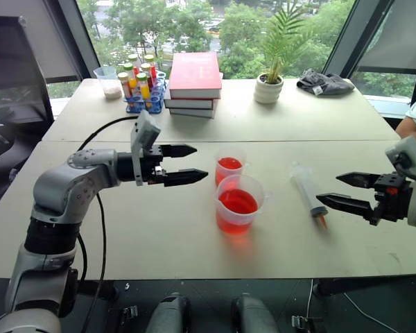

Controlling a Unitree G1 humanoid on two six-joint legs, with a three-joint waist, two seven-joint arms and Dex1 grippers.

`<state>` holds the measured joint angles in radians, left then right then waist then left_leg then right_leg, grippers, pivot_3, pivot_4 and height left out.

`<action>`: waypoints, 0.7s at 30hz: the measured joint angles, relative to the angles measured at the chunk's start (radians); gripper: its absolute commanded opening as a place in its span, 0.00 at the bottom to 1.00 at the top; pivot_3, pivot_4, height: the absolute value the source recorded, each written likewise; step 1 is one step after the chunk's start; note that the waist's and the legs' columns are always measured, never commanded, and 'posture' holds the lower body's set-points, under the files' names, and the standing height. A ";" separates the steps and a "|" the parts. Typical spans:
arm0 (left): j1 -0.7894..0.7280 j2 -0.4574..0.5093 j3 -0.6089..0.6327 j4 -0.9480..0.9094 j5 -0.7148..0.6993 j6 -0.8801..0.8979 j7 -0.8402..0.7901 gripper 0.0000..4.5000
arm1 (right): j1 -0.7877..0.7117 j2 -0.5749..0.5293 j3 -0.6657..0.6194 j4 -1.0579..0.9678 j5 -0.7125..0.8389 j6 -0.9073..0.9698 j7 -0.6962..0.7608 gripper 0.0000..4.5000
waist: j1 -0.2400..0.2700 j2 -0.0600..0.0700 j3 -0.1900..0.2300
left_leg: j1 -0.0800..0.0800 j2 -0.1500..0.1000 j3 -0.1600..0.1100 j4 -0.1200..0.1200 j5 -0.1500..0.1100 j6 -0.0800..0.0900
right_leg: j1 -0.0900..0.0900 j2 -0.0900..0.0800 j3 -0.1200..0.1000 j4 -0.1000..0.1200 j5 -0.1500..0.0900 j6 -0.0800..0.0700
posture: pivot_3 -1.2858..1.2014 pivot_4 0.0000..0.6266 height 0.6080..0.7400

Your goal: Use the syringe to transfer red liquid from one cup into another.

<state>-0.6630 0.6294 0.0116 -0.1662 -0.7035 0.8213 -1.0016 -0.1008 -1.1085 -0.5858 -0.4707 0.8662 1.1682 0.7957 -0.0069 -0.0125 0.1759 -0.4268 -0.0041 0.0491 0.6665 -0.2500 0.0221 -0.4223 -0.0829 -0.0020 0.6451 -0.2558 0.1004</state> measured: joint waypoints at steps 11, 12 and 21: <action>-0.001 -0.021 -0.001 0.016 0.017 -0.025 -0.003 0.99 | -0.011 0.000 0.032 0.000 -0.021 -0.018 -0.039 0.99 | 0.000 0.000 0.000 | 0.000 0.000 0.000 0.000 0.000 0.000 | 0.000 0.000 0.000 0.000 0.000 0.000 | 0.52 0.24 1.00; -0.001 -0.022 0.000 0.016 0.017 -0.025 -0.003 0.99 | -0.018 0.000 0.035 0.002 -0.022 -0.018 -0.044 0.99 | 0.000 0.000 0.000 | 0.000 0.000 0.000 0.000 0.000 0.000 | 0.000 0.000 0.000 0.000 0.000 0.000 | 0.52 0.24 1.00; -0.001 -0.035 -0.001 0.016 0.018 -0.026 -0.002 0.99 | -0.088 -0.011 0.086 0.040 -0.023 -0.001 -0.075 0.99 | 0.000 0.000 0.000 | 0.000 0.000 0.000 0.000 0.000 0.000 | 0.000 0.000 0.000 0.000 0.000 0.000 | 0.52 0.24 1.00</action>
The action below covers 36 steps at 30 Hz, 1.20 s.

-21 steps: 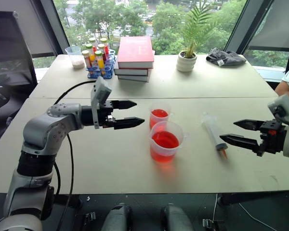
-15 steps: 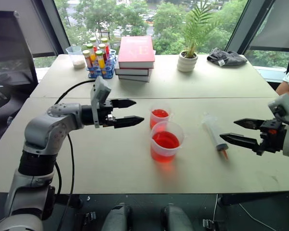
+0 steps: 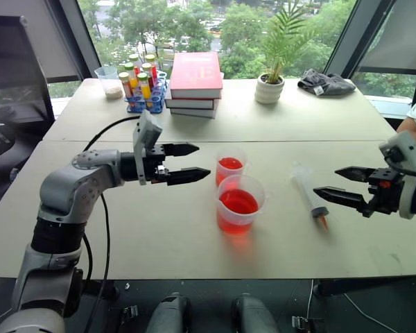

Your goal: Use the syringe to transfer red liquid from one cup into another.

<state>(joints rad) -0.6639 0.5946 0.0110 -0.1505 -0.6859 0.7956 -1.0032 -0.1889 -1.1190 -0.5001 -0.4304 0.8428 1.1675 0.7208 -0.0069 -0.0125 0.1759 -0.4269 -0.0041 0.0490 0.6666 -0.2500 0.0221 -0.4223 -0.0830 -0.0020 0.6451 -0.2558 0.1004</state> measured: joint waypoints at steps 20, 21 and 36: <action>-0.008 -0.049 -0.030 0.022 0.023 -0.035 0.006 0.99 | -0.601 0.203 0.675 0.692 -0.374 0.050 -0.115 0.99 | -0.002 0.000 0.000 | -0.003 -0.001 0.002 -0.001 0.000 0.000 | -0.003 0.000 0.001 0.000 0.000 0.000 | 0.52 0.24 1.00; -0.007 -0.050 -0.030 0.022 0.023 -0.038 0.008 0.99 | -0.623 0.218 0.701 0.738 -0.401 0.028 -0.099 0.99 | -0.002 0.000 0.000 | -0.003 -0.001 0.002 -0.001 0.000 0.000 | -0.003 0.000 0.001 -0.001 0.000 0.000 | 0.52 0.24 1.00; 0.030 -0.044 -0.022 -0.015 0.021 -0.038 0.050 0.99 | -0.717 0.298 0.829 0.902 -0.634 -0.092 0.081 0.31 | -0.007 0.000 0.000 | -0.001 0.000 0.002 0.000 0.000 0.000 | -0.003 0.001 0.001 0.002 0.001 0.000 | 0.52 0.24 1.00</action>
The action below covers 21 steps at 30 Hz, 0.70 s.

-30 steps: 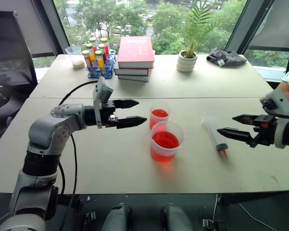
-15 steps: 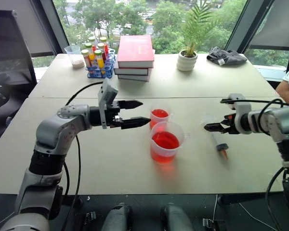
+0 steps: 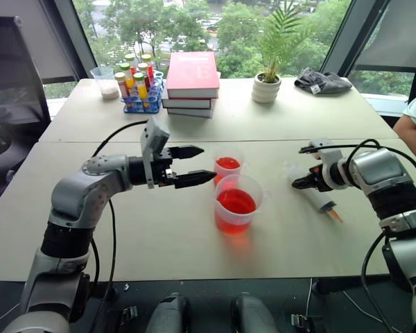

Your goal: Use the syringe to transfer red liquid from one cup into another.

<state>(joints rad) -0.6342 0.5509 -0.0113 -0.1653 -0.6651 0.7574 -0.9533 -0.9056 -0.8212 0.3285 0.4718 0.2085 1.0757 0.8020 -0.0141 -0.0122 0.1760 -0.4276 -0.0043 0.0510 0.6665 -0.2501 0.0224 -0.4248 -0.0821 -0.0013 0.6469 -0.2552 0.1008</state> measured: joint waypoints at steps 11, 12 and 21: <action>-0.089 0.008 0.009 0.086 0.003 -0.009 -0.028 0.99 | 0.116 0.048 -0.424 -0.427 0.153 -0.180 -0.016 0.31 | 0.006 0.000 0.000 | -0.001 0.000 -0.001 -0.001 0.000 0.000 | 0.000 0.000 -0.001 -0.001 0.000 0.000 | 0.52 0.24 1.00; -0.115 0.002 0.008 0.106 0.004 -0.012 -0.032 0.99 | 0.137 0.100 -0.508 -0.533 0.225 -0.202 -0.014 0.31 | 0.005 0.000 0.000 | -0.001 0.000 -0.002 -0.001 0.000 0.000 | 0.000 0.001 -0.001 -0.001 0.000 0.001 | 0.52 0.24 1.00; -0.233 0.013 -0.002 0.242 0.025 -0.042 -0.119 0.99 | 0.362 0.493 -0.643 -0.967 0.552 -0.369 -0.149 0.31 | 0.004 0.000 0.000 | 0.001 0.000 -0.002 0.001 0.000 0.000 | 0.001 0.000 -0.001 0.001 0.000 0.000 | 0.52 0.24 1.00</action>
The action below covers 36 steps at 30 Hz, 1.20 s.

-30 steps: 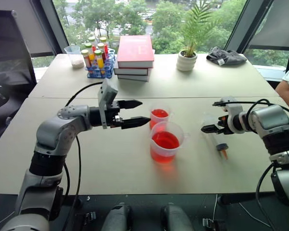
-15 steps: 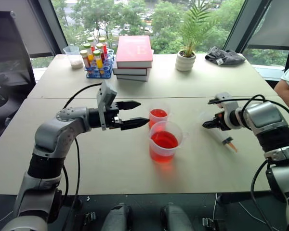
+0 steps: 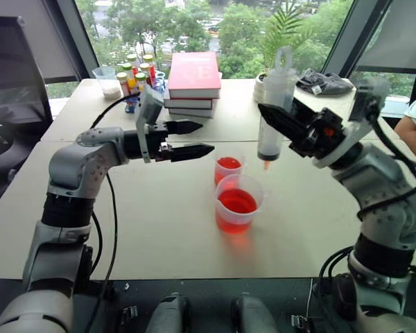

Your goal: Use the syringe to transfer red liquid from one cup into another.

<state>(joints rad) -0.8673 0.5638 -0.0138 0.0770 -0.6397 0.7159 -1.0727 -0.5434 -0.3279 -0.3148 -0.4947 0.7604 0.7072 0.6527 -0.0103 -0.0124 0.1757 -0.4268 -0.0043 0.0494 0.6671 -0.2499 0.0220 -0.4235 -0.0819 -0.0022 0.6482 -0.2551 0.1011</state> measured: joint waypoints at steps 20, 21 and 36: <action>-0.111 -0.059 -0.031 0.036 0.020 0.023 -0.062 0.99 | 0.330 0.082 0.308 0.195 -0.266 -0.528 0.110 0.31 | -0.001 0.000 0.000 | 0.001 0.000 0.000 0.000 0.000 0.000 | 0.001 0.001 0.000 0.000 0.000 0.000 | 0.52 0.24 1.00; -0.111 -0.065 -0.037 0.036 0.020 0.022 -0.063 0.99 | 0.331 0.082 0.309 0.198 -0.266 -0.533 0.110 0.31 | -0.002 0.000 0.000 | 0.001 0.000 0.000 0.000 0.000 0.000 | 0.001 0.001 0.000 0.000 0.000 0.000 | 0.52 0.24 1.00; -0.142 -0.169 -0.083 0.135 0.129 -0.096 -0.037 0.99 | 0.345 0.063 0.311 0.189 -0.264 -0.539 0.108 0.31 | -0.002 0.000 0.000 | 0.001 0.000 -0.001 0.000 0.000 0.000 | 0.002 0.002 0.000 0.000 0.000 0.000 | 0.52 0.24 1.00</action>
<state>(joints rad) -1.0093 0.3945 -0.0972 0.2122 -0.5106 0.6201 -1.1093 -0.1979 -0.2648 -0.0033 -0.3057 0.4964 0.1684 0.7604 -0.0121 -0.0127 0.1755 -0.4253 -0.0041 0.0487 0.6673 -0.2497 0.0217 -0.4219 -0.0799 -0.0021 0.6486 -0.2554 0.1012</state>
